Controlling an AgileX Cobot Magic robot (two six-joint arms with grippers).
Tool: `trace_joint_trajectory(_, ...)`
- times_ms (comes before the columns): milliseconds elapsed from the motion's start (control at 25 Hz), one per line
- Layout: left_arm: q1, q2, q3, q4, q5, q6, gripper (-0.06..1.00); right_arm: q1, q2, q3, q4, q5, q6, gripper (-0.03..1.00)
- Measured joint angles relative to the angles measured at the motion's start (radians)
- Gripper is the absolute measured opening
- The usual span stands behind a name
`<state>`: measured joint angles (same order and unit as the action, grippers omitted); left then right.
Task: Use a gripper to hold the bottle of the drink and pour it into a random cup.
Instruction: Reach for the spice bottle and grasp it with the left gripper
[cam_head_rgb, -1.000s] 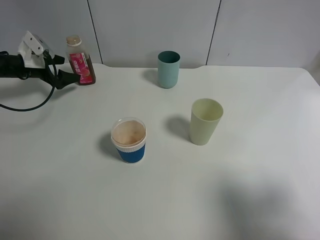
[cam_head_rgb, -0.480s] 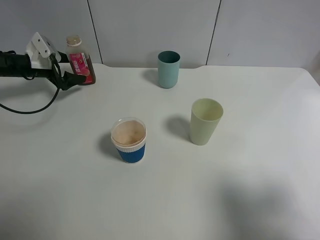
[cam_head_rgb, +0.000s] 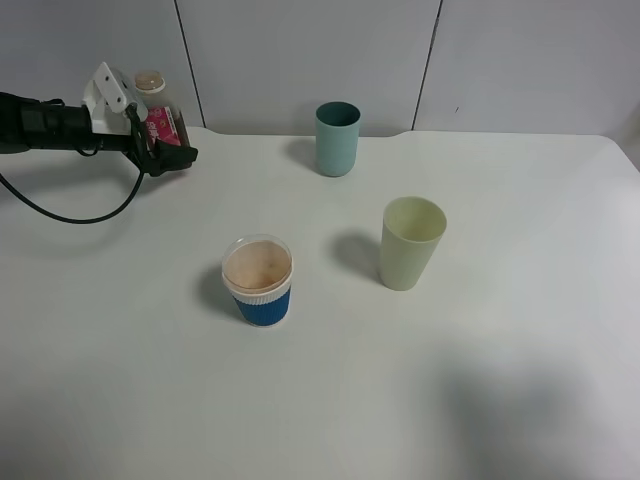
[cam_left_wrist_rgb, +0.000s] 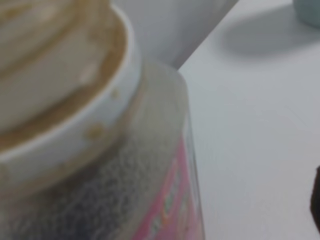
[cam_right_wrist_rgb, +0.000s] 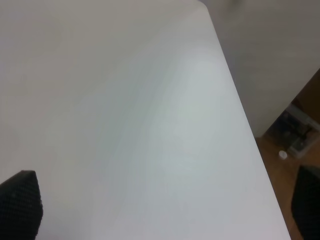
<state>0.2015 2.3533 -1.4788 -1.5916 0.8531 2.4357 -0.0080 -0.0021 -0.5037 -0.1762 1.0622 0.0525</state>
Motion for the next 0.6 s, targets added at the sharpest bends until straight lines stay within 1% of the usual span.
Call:
trace_joint_trajectory(200, -0.001, 0.003, -0.007, 0.0, -0.004, -0.008, 0.98, 0.0, 0.0, 0.0, 0.0, 0.0, 0.0, 0.99)
trace_joint_trajectory(280, -0.001, 0.003, -0.007, 0.0, -0.017, -0.009, 0.96, 0.0, 0.0, 0.0, 0.0, 0.0, 0.0, 0.99)
trace_joint_trajectory(320, -0.001, 0.003, -0.007, 0.0, -0.03, -0.01, 0.91, 0.0, 0.0, 0.0, 0.0, 0.0, 0.0, 0.99)
trace_joint_trajectory(400, -0.001, 0.003, -0.007, 0.0, -0.048, -0.01, 0.76, 0.0, 0.0, 0.0, 0.0, 0.0, 0.0, 0.99)
trace_joint_trajectory(520, -0.001, 0.003, -0.008, 0.0, -0.055, -0.011, 0.45, 0.0, 0.0, 0.0, 0.0, 0.0, 0.0, 0.99)
trace_joint_trajectory(560, -0.001, 0.003, -0.008, 0.004, -0.053, -0.014, 0.37, 0.0, 0.0, 0.0, 0.0, 0.0, 0.0, 0.99)
trace_joint_trajectory(600, -0.001, 0.003, -0.008, 0.005, -0.053, -0.014, 0.33, 0.0, 0.0, 0.0, 0.0, 0.0, 0.0, 0.99)
